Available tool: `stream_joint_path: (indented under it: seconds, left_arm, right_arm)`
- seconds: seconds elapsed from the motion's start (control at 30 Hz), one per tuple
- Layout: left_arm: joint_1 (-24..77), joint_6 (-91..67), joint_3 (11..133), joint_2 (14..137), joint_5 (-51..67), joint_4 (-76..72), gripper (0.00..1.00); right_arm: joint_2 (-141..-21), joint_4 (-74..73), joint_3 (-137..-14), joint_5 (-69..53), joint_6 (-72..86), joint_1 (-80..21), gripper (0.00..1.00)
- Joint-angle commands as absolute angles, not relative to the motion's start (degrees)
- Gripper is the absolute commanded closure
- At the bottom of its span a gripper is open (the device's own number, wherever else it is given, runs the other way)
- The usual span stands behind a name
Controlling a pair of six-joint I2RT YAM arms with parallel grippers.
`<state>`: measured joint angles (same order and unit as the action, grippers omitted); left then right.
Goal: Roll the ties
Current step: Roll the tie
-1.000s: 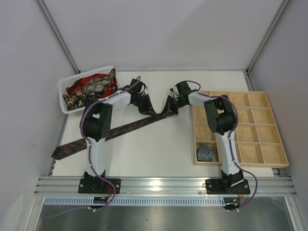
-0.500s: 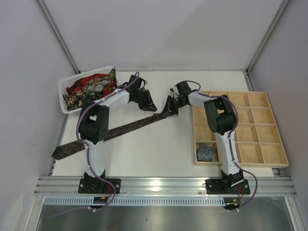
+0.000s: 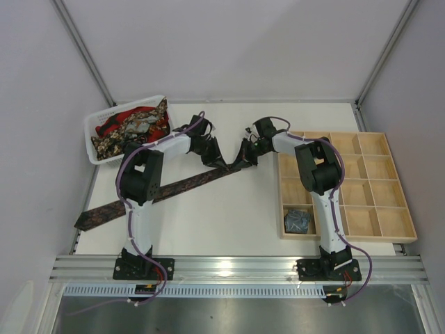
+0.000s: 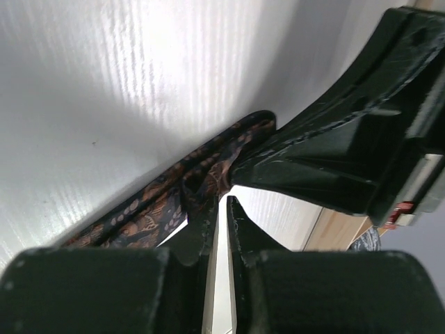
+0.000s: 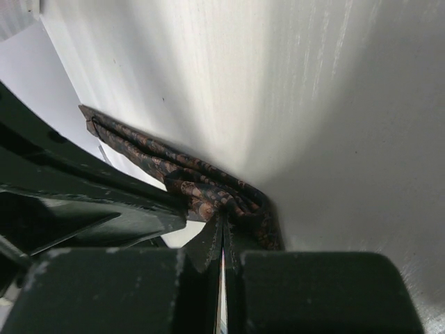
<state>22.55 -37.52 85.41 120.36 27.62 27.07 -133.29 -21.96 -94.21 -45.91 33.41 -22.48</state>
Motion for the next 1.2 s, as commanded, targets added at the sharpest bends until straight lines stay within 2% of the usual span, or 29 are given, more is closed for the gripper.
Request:
stream_joint_path:
  seconds: [0.0, 0.2, 0.33, 0.53, 0.6, 0.63, 0.73, 0.9, 1.17]
  left_arm:
    - [22.9, -36.5, 84.0, 120.1, 27.8, 25.8, 0.88]
    - [22.5, -35.7, 82.5, 120.6, 27.0, 25.8, 0.88]
    - [22.5, -35.5, 82.1, 120.8, 26.8, 25.8, 0.88]
    - [21.9, -35.4, 81.7, 121.6, 27.0, 25.6, 0.88]
    - [21.8, -35.3, 81.5, 121.6, 27.2, 25.3, 0.88]
    - [21.7, -35.3, 81.5, 121.7, 27.5, 25.2, 0.89]
    - [21.6, -35.2, 81.4, 121.9, 27.5, 25.2, 0.88]
    - [21.4, -35.2, 80.2, 122.0, 27.9, 24.8, 0.88]
    - [20.8, -35.0, 78.5, 121.7, 28.2, 23.6, 0.88]
  right_arm:
    - [-134.2, -22.4, -94.6, -44.4, 32.1, -21.9, 1.0]
    - [-133.7, -23.8, -96.4, -45.1, 31.7, -21.7, 1.0]
    - [-132.1, -25.8, -98.0, -44.9, 30.7, -21.2, 0.94]
    - [-130.6, -30.0, -100.3, -43.9, 26.4, -19.3, 0.77]
    - [-130.9, -31.9, -101.4, -43.6, 24.4, -18.5, 0.67]
    - [-131.4, -32.3, -101.7, -43.7, 23.0, -18.4, 0.59]
    - [-132.7, -33.7, -102.9, -45.1, 21.2, -17.8, 0.49]
    - [-133.2, -32.2, -101.5, -47.1, 20.0, -17.8, 0.47]
    - [-136.1, -29.8, -100.5, -51.8, 19.0, -18.4, 0.5]
